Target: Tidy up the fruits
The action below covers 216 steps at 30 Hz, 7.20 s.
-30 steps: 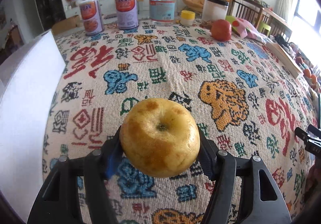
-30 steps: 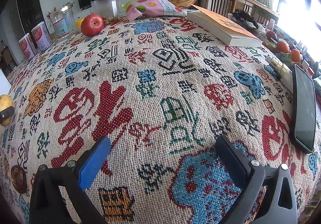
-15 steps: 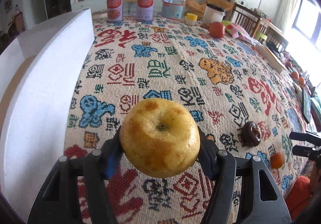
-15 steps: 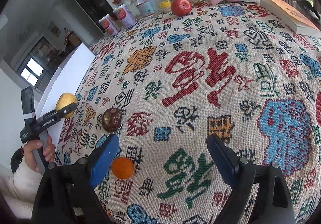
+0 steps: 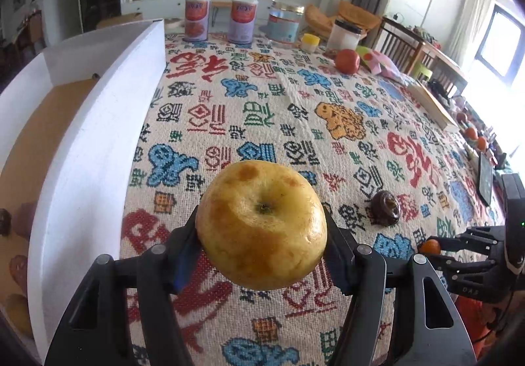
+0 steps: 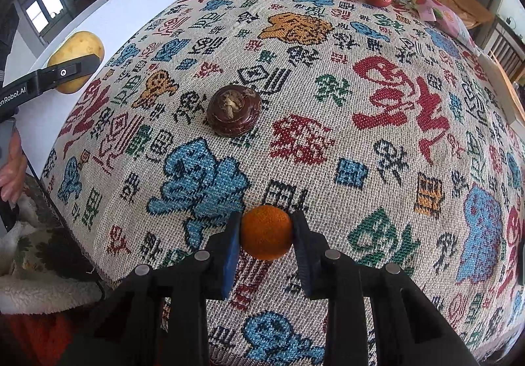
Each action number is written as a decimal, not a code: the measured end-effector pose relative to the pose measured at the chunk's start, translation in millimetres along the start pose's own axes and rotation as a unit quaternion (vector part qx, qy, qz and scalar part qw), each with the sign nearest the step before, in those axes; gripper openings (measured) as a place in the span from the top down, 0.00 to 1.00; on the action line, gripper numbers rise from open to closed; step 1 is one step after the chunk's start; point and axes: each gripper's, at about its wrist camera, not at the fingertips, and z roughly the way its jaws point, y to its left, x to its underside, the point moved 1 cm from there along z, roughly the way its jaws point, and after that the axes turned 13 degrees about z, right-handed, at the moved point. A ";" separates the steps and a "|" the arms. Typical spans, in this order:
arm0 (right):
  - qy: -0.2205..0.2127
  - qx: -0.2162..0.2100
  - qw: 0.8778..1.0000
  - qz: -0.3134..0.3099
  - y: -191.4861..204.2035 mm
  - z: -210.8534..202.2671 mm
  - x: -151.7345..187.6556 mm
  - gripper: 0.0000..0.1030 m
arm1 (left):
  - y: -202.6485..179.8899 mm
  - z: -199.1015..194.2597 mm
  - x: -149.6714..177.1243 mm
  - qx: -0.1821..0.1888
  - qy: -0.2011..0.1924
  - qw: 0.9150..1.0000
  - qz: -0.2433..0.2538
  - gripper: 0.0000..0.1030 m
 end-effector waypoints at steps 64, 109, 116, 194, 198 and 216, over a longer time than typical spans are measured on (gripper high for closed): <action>-0.146 0.083 0.945 0.280 -139.0 -8.2 -41.7 0.04 | -93.5 -6.4 -13.9 0.052 -0.034 0.987 0.145 0.07; -0.123 0.134 0.953 0.242 -127.6 13.1 -47.1 0.00 | 7.4 142.7 -68.2 -0.093 0.025 0.995 0.029 0.18; -0.123 0.134 0.953 0.242 -127.6 13.5 -47.1 0.00 | 9.4 148.4 -67.8 -0.091 0.042 0.995 0.022 0.04; -0.215 -0.079 0.946 0.229 -86.0 -18.4 -37.6 0.03 | 39.2 105.2 -35.5 0.003 -0.010 0.999 -0.052 0.01; -0.208 -0.063 0.952 0.215 -81.7 -15.6 -40.9 0.03 | 19.4 123.7 -55.6 -0.048 0.009 0.999 0.013 0.03; -0.137 0.042 0.979 0.145 -48.3 15.7 -76.9 0.33 | -16.0 29.3 -37.0 0.040 -0.014 0.999 -0.007 0.58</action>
